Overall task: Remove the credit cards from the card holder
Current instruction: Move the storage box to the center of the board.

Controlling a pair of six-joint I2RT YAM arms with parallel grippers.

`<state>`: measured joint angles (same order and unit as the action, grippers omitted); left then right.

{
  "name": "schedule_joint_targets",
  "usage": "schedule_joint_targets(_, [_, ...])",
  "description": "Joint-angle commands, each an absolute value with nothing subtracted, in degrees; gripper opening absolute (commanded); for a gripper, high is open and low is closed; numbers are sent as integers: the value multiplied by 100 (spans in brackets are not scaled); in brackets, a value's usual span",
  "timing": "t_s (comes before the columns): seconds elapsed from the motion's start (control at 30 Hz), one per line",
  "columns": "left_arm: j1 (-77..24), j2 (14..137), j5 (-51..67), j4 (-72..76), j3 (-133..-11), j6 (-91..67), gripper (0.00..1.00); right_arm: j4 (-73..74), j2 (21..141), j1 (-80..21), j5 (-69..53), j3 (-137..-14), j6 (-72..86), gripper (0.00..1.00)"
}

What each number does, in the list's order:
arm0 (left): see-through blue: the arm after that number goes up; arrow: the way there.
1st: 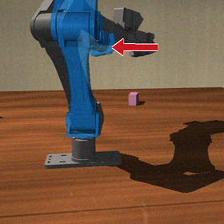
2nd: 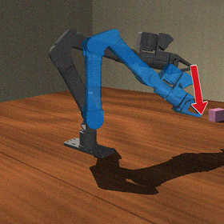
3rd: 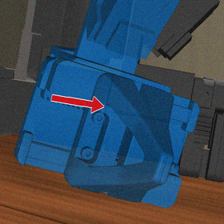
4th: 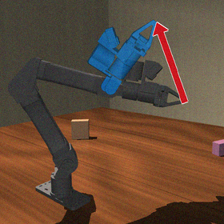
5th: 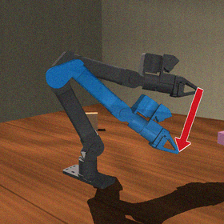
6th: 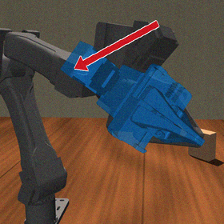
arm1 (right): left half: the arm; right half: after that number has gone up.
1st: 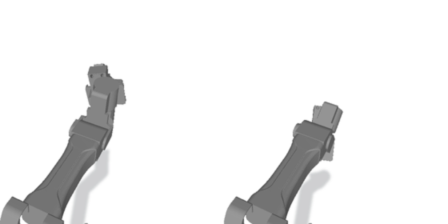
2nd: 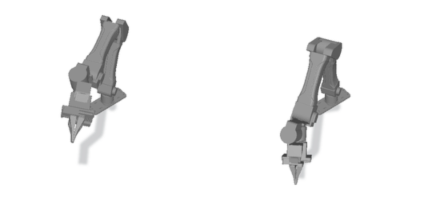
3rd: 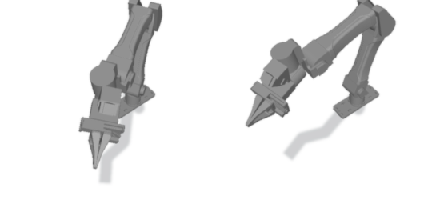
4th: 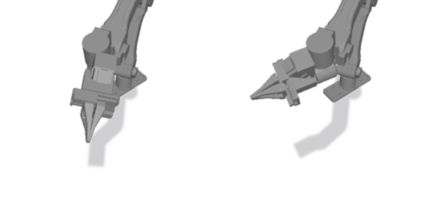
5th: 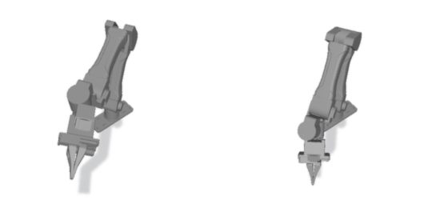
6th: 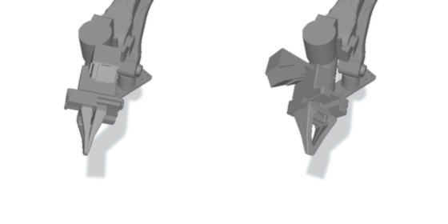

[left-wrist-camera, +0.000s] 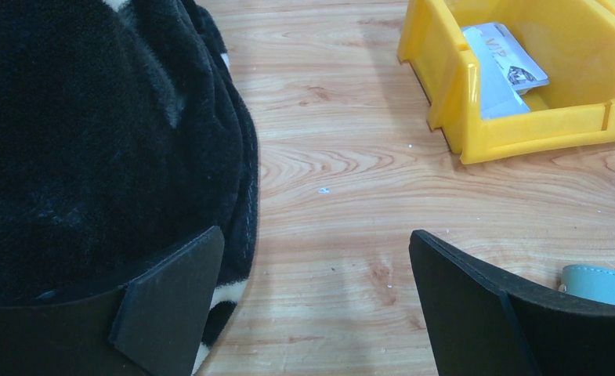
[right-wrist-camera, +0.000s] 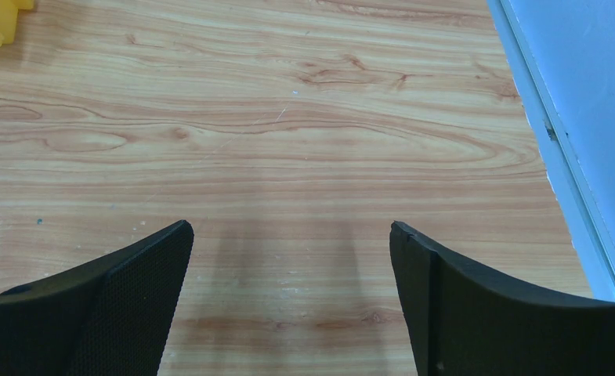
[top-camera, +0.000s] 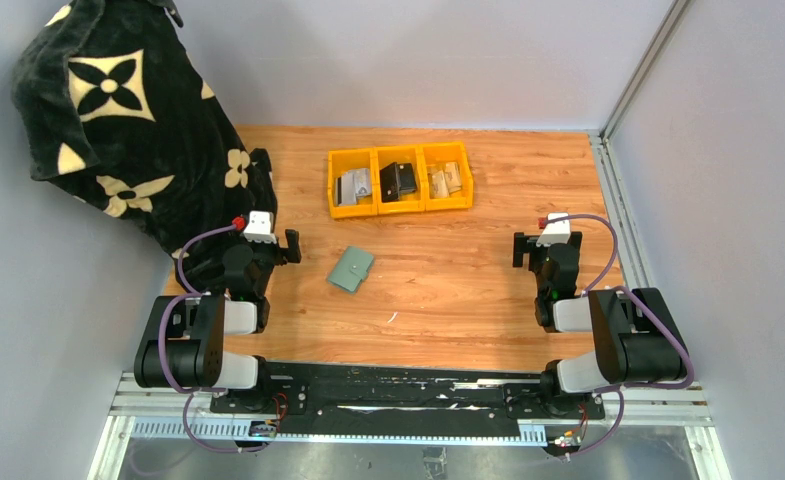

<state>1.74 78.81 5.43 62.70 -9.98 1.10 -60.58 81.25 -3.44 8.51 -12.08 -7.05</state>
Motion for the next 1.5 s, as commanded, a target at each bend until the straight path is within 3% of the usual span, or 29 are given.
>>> schedule_joint_targets(0.0, [149, 7883, 435, 6336, -1057, 141, 100, -6091, 8165, -286, 818, -1274, -712, 99])
schedule_joint_targets(0.43, [149, 7884, 428, 6295, -1077, 143, 100, -6045, 8107, -307, 1177, -1316, -647, 99])
schedule_joint_targets(0.53, [144, 7758, 513, 6236, -1065, 175, 100, -4447, 7462, -386, 1655, -1889, -437, 99])
schedule_joint_targets(0.63, [145, 7362, 420, 5364, -1396, 147, 100, -2591, 7136, -387, 1586, -2799, -205, 99])
schedule_joint_targets(0.77, [148, 6886, 613, 3206, -2329, 441, 100, -1910, 6835, -383, 1191, -3385, 370, 99])
schedule_joint_targets(0.9, [149, 6530, 729, 1816, -3008, 782, 100, -1533, 6913, -347, 45, -4087, 1085, 99])
schedule_joint_targets(1.07, [149, 6370, 1051, 132, -3827, 1030, 100, -871, 7522, -414, -1464, -5148, 1476, 99])
schedule_joint_targets(1.47, [152, 6474, 1755, -2150, -4734, 1572, 100, 594, 10206, -2486, 321, -7986, 850, 84])
